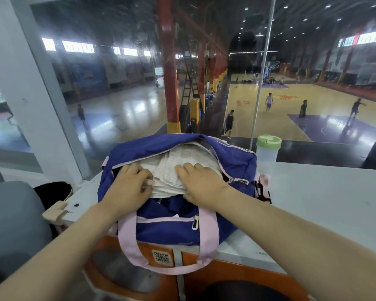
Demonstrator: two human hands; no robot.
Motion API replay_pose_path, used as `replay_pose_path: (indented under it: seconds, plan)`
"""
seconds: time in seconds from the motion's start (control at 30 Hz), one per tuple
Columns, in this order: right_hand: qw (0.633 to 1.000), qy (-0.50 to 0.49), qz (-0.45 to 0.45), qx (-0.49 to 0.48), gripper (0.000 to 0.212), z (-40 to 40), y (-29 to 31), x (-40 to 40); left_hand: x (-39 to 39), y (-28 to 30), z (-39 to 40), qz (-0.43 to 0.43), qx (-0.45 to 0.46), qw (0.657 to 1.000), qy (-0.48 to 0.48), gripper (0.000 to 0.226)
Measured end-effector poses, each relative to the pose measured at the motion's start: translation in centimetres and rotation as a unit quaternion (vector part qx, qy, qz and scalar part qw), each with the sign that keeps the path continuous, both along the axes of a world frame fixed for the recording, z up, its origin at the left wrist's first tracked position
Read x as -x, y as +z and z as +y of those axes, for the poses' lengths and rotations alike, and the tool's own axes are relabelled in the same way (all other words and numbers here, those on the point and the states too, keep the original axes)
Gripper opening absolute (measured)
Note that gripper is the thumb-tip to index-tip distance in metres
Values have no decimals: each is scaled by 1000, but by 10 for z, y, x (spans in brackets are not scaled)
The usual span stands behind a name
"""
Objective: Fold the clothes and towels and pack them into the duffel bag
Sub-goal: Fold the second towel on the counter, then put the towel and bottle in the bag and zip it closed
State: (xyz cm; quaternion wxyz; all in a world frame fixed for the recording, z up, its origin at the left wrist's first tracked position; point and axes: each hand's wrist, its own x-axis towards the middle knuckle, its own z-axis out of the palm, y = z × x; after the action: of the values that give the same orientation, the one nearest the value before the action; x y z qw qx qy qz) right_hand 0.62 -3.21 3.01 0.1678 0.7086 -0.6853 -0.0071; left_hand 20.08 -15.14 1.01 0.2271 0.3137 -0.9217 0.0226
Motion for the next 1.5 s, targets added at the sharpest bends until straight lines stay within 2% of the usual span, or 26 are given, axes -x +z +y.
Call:
replay_pose_path:
  seconds: [0.07, 0.2, 0.23, 0.3, 0.4, 0.5, 0.57, 0.6, 0.67, 0.73, 0.8, 0.87, 0.9, 0.97, 1.07, 1.13, 1.27, 1.43, 1.5]
  plan:
    - [1000, -22, 20, -5, 62, -2, 4, 1, -4, -6, -2, -19, 36, 998, -38, 20]
    - [991, -115, 65, 15, 43, -9, 17, 10, -9, -11, -1, -23, 45, 994, -93, 14]
    - [988, -148, 52, 10, 43, -12, 17, 11, -12, -12, -1, -31, 53, 993, -102, 5]
    - [982, -184, 17, -29, 46, -15, 10, 3, -20, -13, -2, -56, 61, 989, -120, 16]
    - [984, -161, -35, -65, 55, -10, -1, -3, -32, -10, -2, -78, 77, 984, -142, 22]
    - [982, -103, -152, 46, 63, 10, 9, 8, -45, -9, 7, -14, 20, 996, -90, 25]
    - [981, -106, -123, 111, 61, 27, 14, 13, -55, -9, 12, 61, -24, 998, -10, 26]
    - [981, -131, -100, 100, 61, 35, 15, 14, -58, -8, 15, 58, -41, 997, 34, 25]
    - [979, -190, -57, 38, 63, 45, 16, 16, -57, -3, 20, -54, -19, 993, 101, 31]
    - [978, -205, -17, 14, 62, 51, 23, 17, -52, 9, 25, -164, 21, 980, 109, 44]
    - [982, -183, 41, -21, 64, 57, 37, 18, -55, 24, 21, -188, 7, 979, 81, 49]
    - [984, -150, 74, -63, 65, 63, 53, 21, -64, 38, 16, -145, -29, 988, 41, 48]
    - [987, -135, 62, -68, 64, 67, 60, 25, -70, 45, 15, -100, -34, 994, 13, 38]
    - [993, -109, 7, -46, 66, 73, 76, 34, -77, 58, 14, 4, -24, 999, -26, 19]
    - [995, -83, -61, 8, 70, 85, 90, 43, -76, 68, 21, 99, 34, 994, -26, 20]
    - [994, -86, -65, 11, 69, 97, 88, 42, -72, 63, 27, 96, 48, 994, -26, 24]
    - [996, -85, -4, -16, 60, 121, 70, 37, -61, 41, 39, 69, 11, 997, -40, 55]
    - [993, -117, -11, -29, 60, 154, 68, 56, -25, 56, 64, 207, -113, 971, -47, 53]
    - [989, -134, -13, -62, 60, 165, 69, 65, -3, 66, 63, 185, -83, 979, -36, 52]
